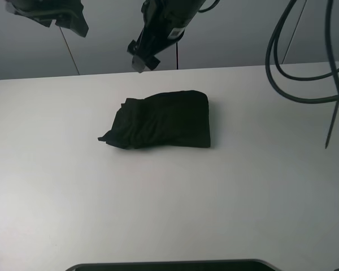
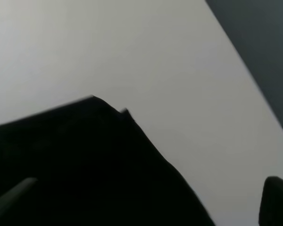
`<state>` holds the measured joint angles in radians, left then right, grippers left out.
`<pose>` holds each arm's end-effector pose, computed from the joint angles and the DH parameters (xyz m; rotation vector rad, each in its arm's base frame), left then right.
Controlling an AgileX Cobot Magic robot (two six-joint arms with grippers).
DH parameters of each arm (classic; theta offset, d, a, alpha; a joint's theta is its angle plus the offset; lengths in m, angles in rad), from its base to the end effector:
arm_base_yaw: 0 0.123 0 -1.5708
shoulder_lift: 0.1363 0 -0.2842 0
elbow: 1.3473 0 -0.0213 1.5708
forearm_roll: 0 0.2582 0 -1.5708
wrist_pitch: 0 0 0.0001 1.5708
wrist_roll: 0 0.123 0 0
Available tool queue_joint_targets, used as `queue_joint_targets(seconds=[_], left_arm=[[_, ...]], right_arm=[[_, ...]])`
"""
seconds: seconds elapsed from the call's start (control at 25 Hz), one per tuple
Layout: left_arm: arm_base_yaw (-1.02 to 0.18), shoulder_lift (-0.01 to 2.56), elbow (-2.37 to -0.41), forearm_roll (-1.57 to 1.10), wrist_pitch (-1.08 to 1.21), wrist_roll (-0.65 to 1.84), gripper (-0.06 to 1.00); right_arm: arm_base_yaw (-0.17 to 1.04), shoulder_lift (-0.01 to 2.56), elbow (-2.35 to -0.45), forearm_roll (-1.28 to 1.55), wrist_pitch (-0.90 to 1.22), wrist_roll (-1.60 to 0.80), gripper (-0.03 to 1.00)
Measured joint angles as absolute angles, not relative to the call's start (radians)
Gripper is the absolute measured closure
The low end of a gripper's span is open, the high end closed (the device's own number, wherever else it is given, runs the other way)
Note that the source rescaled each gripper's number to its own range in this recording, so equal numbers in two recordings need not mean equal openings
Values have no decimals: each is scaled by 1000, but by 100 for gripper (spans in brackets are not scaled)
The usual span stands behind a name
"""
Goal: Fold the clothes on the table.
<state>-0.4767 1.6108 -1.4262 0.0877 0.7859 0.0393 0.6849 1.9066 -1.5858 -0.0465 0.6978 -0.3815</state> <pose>0.3473 -0.1708 0.3041 0.6726 2.3579 -0.0895 0.3576 0.2873 0.2384 -1.2997 2.1386 0.0736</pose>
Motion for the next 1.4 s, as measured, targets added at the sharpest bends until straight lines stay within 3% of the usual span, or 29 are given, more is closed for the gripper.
queue_joint_targets(seconds=[0.16, 0.4, 0.64, 0.96, 1.4], left_arm=[[-477, 1454, -1426, 115, 841, 0, -5], [-477, 1219, -1426, 187, 975, -65, -5], [-477, 1001, -1426, 228, 1149, -73, -5], [-477, 664, -1426, 245, 1214, -100, -5], [-477, 238, -1212, 297, 1225, -194, -5]], right_arm=[[685, 1738, -1587, -373, 906, -183, -1], [685, 1477, -1587, -600, 1186, -84, -1], [685, 1189, -1587, -580, 1211, -45, -1], [685, 735, -1578, -536, 1214, 0, -1], [658, 246, -1570, -469, 1216, -47, -1]])
